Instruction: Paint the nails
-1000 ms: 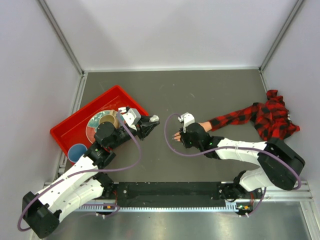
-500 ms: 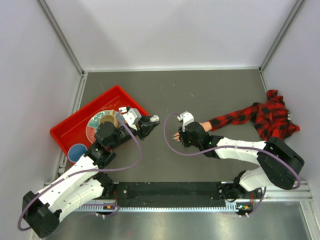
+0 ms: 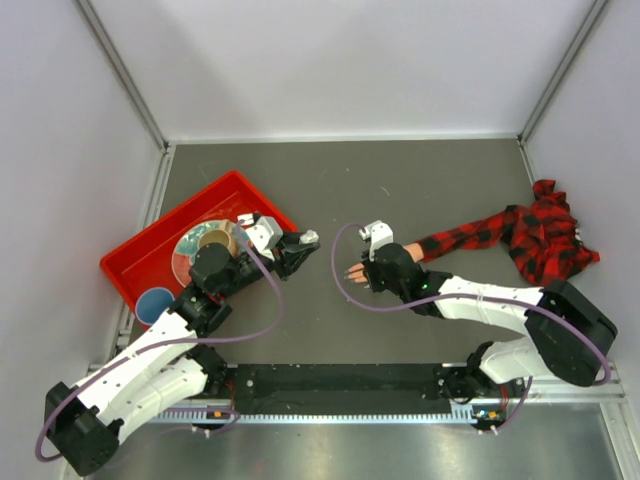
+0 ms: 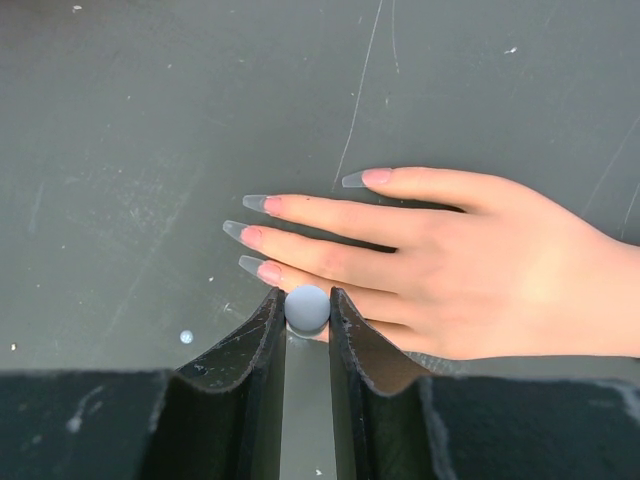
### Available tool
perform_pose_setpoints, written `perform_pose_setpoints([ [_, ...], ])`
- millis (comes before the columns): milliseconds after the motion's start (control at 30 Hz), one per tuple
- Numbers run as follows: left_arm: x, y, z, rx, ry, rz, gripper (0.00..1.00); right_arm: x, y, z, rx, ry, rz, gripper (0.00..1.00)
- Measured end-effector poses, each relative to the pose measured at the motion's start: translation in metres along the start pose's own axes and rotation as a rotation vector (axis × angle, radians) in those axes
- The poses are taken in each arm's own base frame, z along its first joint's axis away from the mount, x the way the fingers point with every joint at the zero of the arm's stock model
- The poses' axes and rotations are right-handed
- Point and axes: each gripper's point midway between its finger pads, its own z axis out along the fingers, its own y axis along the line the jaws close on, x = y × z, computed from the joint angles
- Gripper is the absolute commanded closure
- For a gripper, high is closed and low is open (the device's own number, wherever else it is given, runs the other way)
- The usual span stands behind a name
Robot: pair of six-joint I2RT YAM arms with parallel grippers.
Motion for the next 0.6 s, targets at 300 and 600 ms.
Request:
perform_pose_setpoints([
  [300,0.0000,0.0000,0.0000,0.000,0.000,0.000,1.00,0.0083,-0.0014,0.0047,0.010,0.025,-0.007,1.00],
  [600,0.0000,0.0000,0.0000,0.000,0.000,0.000,1.00,0.0096,0.0001,0.0057,0.003,0.029,-0.008,1.00],
])
